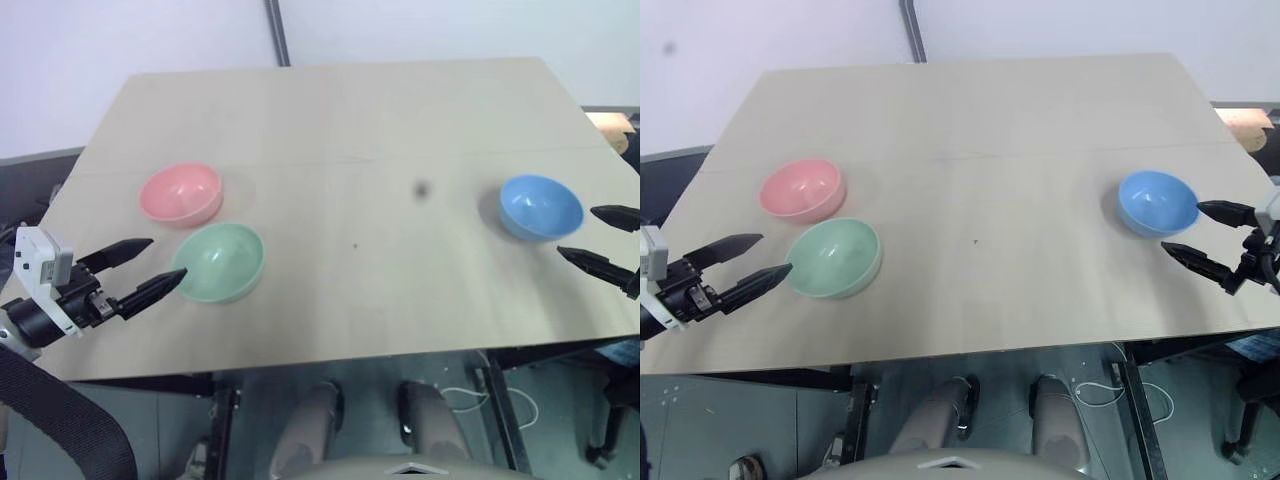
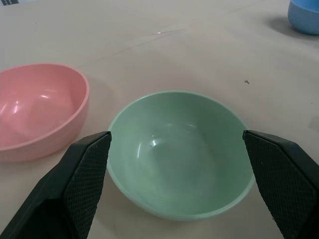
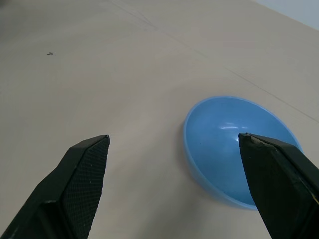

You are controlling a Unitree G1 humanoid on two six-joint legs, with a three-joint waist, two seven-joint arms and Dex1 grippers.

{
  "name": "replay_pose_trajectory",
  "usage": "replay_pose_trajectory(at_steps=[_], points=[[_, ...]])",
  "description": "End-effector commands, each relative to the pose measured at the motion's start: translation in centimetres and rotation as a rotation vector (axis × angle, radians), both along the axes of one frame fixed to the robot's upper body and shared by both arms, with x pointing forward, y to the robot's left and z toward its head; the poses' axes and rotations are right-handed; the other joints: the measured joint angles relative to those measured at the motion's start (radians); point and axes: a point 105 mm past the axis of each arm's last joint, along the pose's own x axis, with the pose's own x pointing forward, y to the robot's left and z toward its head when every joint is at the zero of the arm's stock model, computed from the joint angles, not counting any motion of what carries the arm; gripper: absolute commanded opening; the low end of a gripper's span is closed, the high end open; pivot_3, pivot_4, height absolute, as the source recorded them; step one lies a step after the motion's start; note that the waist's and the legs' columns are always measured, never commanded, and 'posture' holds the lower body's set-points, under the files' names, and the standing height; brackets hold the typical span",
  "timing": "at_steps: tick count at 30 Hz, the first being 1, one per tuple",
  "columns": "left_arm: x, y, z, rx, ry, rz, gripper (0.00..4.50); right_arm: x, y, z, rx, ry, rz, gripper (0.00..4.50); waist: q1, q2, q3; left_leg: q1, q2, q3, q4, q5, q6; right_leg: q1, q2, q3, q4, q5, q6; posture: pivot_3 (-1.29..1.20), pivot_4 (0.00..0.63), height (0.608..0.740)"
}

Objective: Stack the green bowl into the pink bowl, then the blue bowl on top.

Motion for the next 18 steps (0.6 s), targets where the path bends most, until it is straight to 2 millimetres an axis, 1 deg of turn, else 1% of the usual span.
replay_pose_trajectory(at_steps=[1, 4, 13, 16, 18], points=[[0.0, -0.3, 1.1, 0.024, -0.032, -0.023, 4.46, -0.1, 0.7, 1.5, -0.021, -0.053, 0.034, 4.5, 0.0, 0.0, 0.0, 0.0, 0.0, 0.0, 0.0, 0.0, 0.0, 0.0, 0.0, 0.0, 0.0, 0.0, 0.0, 0.0, 0.15, 0.74], [0.2, -1.3, 1.5, 0.022, -0.038, -0.063, 4.46, 0.1, 1.2, 1.3, -0.016, -0.05, 0.056, 4.5, 0.0, 0.0, 0.0, 0.0, 0.0, 0.0, 0.0, 0.0, 0.0, 0.0, 0.0, 0.0, 0.0, 0.0, 0.0, 0.0, 0.15, 0.74], [0.1, -3.4, 1.7, 0.059, -0.028, -0.153, 4.46, 0.7, 2.2, 1.4, -0.001, -0.062, 0.12, 4.5, -0.001, 0.0, 0.0, 0.0, 0.0, 0.001, 0.0, 0.0, 0.0, 0.0, 0.0, 0.0, 0.0, 0.0, 0.0, 0.0, 0.15, 0.74], [0.3, -4.2, 1.8, 0.112, -0.045, -0.155, 4.46, 0.7, 3.6, 1.6, 0.029, -0.074, 0.196, 4.5, -0.001, 0.0, 0.0, 0.0, 0.0, 0.003, 0.0, 0.0, 0.001, 0.0, 0.0, 0.0, 0.0, 0.0, 0.0, 0.0, 0.15, 0.74], [1.3, -3.8, 2.2, 0.142, -0.084, -0.081, 4.46, 0.6, 5.3, 1.9, 0.069, -0.082, 0.279, 4.5, -0.001, 0.0, 0.0, 0.0, 0.0, 0.003, 0.0, 0.001, 0.002, 0.0, 0.0, 0.0, 0.0, 0.0, 0.0, 0.0, 0.15, 0.74]])
